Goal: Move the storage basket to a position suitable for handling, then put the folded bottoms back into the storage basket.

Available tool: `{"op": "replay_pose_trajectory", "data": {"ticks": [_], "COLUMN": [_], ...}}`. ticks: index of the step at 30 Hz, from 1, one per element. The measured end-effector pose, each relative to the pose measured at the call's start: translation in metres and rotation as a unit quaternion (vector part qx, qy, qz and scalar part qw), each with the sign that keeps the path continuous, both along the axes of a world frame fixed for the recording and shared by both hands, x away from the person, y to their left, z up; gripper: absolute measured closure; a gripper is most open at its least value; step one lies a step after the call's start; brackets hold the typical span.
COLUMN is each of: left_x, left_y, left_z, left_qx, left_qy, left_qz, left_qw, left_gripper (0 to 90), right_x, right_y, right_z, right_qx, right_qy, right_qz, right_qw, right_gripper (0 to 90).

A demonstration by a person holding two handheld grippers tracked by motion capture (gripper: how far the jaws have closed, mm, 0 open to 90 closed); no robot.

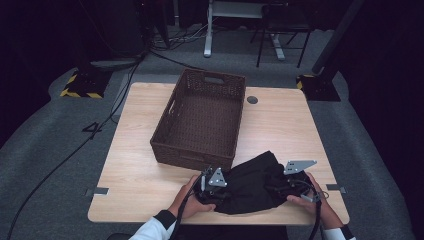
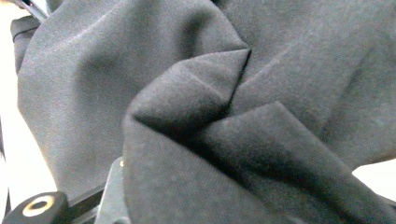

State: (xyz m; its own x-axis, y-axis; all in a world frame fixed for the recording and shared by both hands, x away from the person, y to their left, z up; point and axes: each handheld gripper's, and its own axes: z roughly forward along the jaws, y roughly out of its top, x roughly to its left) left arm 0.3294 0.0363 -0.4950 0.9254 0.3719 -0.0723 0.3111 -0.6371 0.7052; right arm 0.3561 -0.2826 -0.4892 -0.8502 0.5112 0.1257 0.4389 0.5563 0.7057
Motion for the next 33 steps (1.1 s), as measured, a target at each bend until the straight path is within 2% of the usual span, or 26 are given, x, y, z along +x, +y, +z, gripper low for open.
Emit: {"op": "replay_pose_trajectory", "data": {"ticks": [12,17,25,33], "left_x": [-0.002,-0.002,-0.008,-0.006], "left_y": [-0.005,-0.009,-0.021,-0.028], "left_z": [0.003,0.007,0.021,0.038], "left_qx": [0.007,0.006,0.011,-0.004], "left_qy": [-0.012,-0.025,-0.051,-0.068], "left_qz": [-0.012,-0.017,-0.037,-0.044], "left_qw": [0.9998,0.9995,0.9979,0.9967], "left_gripper": [67.0,67.5,68.0,68.1], "right_x": [-0.006,-0.008,-0.017,-0.023], "right_y": [-0.005,-0.008,-0.021,-0.031], "right_z": [0.005,0.009,0.022,0.041], "right_qx": [0.005,0.004,0.013,0.019], "right_qy": [-0.014,-0.023,-0.04,-0.061], "right_qz": [-0.003,-0.008,-0.023,-0.038], "right_qw": [0.9999,0.9997,0.9989,0.9972], "right_gripper": [55.9,56.7,57.7,58.4]}}
